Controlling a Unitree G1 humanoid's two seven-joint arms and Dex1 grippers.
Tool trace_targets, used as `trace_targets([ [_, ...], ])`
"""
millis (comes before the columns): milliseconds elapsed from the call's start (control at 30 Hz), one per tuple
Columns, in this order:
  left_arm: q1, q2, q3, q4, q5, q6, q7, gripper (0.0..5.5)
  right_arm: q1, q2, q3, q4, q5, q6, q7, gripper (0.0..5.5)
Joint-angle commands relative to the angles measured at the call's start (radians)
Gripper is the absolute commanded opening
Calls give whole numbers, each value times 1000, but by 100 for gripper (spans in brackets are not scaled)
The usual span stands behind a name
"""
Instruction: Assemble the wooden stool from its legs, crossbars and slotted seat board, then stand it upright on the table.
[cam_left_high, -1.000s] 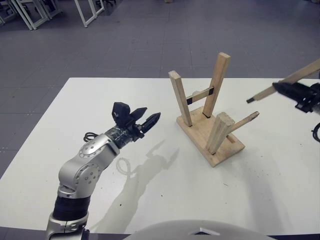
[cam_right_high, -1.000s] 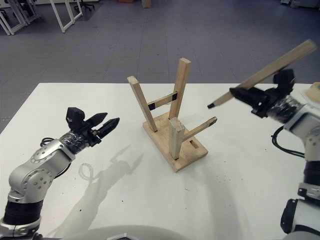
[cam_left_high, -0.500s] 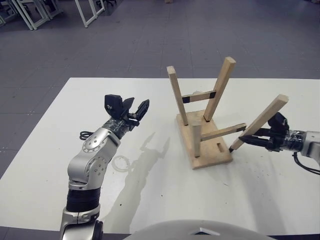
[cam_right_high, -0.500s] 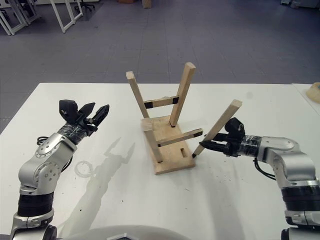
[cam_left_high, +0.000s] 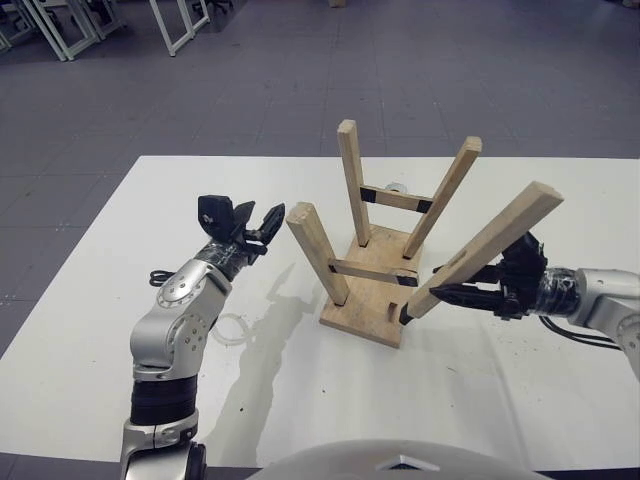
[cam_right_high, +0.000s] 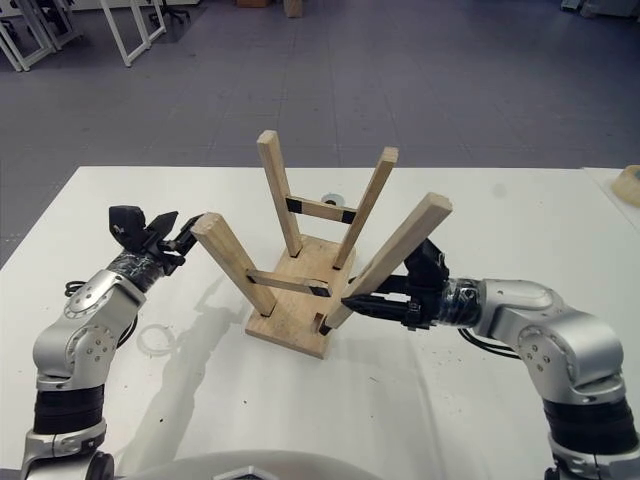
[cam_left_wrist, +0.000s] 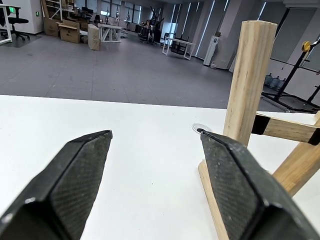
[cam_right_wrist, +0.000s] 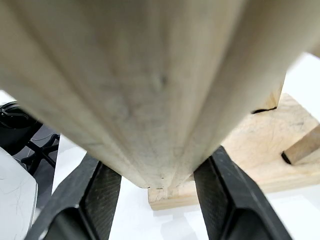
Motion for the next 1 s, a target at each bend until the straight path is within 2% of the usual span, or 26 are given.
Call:
trace_targets([
  [33,2,-9,0,2,15,7,-8,328,-40,33,73,61,-57,-27,-12,202],
  [267,-18,-4,-2,7,16,30,-28,328,-68,128,188,317,-220,-168,-4,202],
  [500,-14,-6,11,2,21,39,-28,328,-30,26,279,229,-338,-260,64,202],
  [700,-26,-16,71,-117,17,-2,24,328,-7,63,277,148,-348,-267,-9,202],
  [800,-183,-27,154,-217,-34,-25,108,328,74,111,241,140,-363,-336,-77,202],
  [1000,-319,-32,98,-274,-130,41,106,328,203,201,217,243,-432,-585,-125,202],
])
